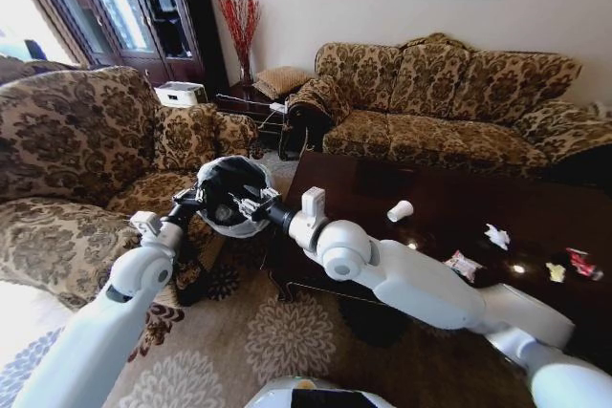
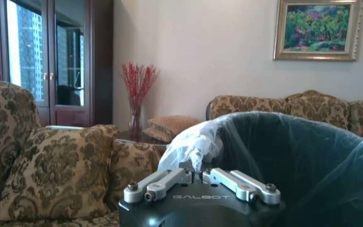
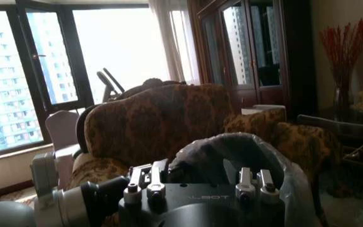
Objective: Move to the front of the table and place the trash on the table into the trash bin.
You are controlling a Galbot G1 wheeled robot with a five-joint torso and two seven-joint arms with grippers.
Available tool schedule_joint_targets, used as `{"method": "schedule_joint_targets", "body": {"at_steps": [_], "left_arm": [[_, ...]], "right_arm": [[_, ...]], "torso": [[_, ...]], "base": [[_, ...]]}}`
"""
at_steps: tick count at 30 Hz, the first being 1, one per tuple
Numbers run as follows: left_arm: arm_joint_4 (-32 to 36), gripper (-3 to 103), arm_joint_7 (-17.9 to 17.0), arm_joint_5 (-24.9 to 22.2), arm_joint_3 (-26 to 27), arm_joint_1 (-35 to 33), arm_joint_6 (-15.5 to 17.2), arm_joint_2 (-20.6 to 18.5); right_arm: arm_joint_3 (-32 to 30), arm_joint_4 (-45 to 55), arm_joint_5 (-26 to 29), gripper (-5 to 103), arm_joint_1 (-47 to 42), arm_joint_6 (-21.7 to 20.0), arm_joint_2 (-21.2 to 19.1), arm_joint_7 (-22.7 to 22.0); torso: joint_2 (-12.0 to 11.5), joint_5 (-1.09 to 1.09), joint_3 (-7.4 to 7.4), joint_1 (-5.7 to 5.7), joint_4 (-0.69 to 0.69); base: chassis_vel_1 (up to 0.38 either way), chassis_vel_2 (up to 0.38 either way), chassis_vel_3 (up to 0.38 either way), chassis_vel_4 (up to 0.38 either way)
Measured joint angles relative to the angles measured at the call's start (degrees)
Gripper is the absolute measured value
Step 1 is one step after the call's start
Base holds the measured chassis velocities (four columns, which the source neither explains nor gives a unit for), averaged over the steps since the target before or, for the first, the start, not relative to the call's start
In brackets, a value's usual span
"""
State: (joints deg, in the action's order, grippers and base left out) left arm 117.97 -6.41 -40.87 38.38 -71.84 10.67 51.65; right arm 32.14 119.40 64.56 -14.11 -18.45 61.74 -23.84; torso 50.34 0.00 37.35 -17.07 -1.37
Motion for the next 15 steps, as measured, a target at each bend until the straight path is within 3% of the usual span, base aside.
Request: {"method": "schedule_joint_targets", "body": {"at_steps": [2,6,7,9,15], "left_arm": [[0.3,3,0.0,0.0,0.1,-0.3,0.2,0.1],[1.2,3,-0.1,0.1,0.7,-1.2,0.6,0.1],[1.2,3,-0.1,0.1,0.7,-1.2,0.6,0.1],[1.5,3,-0.2,0.2,0.9,-1.5,0.6,0.1],[2.8,3,-0.2,0.2,1.1,-1.8,0.7,0.2]], "right_arm": [[-0.9,0.2,-0.7,57,0.2,0.3,-0.2,-0.1],[-7.6,0.0,-4.4,79,-0.2,0.4,-2.8,-0.3],[-7.6,0.0,-4.4,79,-0.2,0.4,-2.8,-0.3],[-12.5,-0.9,-7.5,90,-3.0,-0.9,-6.1,-0.4],[-19.8,-1.7,-14.8,100,-13.1,-4.8,-13.1,-4.9]], "torso": [[0.0,0.00,0.00,0.00,0.00],[0.0,0.00,0.00,0.00,-0.02],[0.0,0.00,0.00,0.00,-0.02],[0.0,0.02,0.00,0.00,-0.01],[0.0,0.06,0.00,-0.01,0.04]], "base": [[0.000,0.000,0.000,0.000],[0.000,0.000,0.000,0.000],[0.000,0.000,0.000,0.000],[0.000,0.000,0.000,0.000],[0.000,0.000,0.000,0.000]]}}
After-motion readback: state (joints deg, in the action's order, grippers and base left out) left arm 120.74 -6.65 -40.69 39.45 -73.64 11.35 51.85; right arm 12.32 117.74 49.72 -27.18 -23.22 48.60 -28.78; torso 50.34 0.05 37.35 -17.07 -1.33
